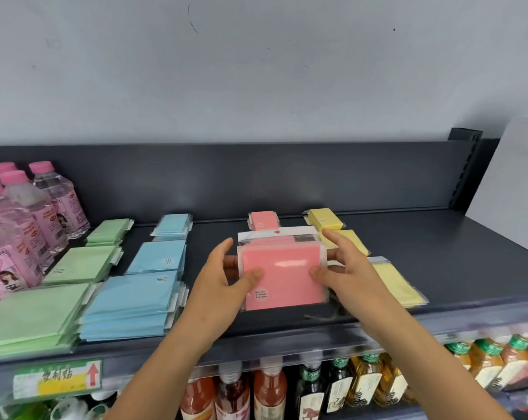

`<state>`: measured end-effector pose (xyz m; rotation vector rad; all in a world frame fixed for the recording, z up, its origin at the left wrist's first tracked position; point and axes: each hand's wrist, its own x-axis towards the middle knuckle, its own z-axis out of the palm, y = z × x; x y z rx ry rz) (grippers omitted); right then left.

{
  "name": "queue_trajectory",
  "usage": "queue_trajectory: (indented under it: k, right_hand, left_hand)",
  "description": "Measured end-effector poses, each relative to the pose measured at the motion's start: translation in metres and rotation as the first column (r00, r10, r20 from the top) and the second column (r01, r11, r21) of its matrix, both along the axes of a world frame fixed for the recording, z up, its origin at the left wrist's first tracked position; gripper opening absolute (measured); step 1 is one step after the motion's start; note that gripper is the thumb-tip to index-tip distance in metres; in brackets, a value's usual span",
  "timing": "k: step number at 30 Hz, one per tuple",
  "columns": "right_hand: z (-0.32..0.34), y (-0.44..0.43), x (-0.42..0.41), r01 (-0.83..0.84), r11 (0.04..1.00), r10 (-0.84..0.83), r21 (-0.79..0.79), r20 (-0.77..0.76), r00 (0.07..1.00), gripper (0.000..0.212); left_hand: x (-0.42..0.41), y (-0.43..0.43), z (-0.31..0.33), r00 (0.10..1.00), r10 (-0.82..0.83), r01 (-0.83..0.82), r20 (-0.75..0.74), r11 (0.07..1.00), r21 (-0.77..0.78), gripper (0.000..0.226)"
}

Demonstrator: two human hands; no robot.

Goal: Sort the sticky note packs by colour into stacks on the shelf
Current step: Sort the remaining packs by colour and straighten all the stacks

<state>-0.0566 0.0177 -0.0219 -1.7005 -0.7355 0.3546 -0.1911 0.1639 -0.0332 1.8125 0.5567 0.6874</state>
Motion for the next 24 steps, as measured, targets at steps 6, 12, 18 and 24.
queue_trajectory:
  k: [6,12,18,24]
  right_hand:
    - [-0.013,0.002,0.002,0.039,0.999,-0.041,0.031,0.052,0.998,0.041]
    - [-0.014,0.007,0.000,0.045,0.998,-0.034,-0.045,0.224,0.974,0.053]
    - [0.005,0.010,-0.007,0.040,0.997,0.016,-0.070,0.658,0.753,0.076]
    - [0.013,0.020,-0.003,0.062,0.951,0.234,-0.302,0.840,0.489,0.045]
  left_hand:
    - [0.004,-0.001,-0.009,1.000,-0.006,0.008,-0.011,0.986,0.166,0.034]
    - [0.001,0.010,-0.019,0.995,-0.087,0.092,-0.051,0.992,0.091,0.042]
    - [0.002,0.013,-0.027,0.990,-0.135,0.139,-0.041,0.987,0.086,0.052]
    - [0.000,0.014,-0.031,0.990,-0.140,0.141,-0.010,0.987,0.080,0.072]
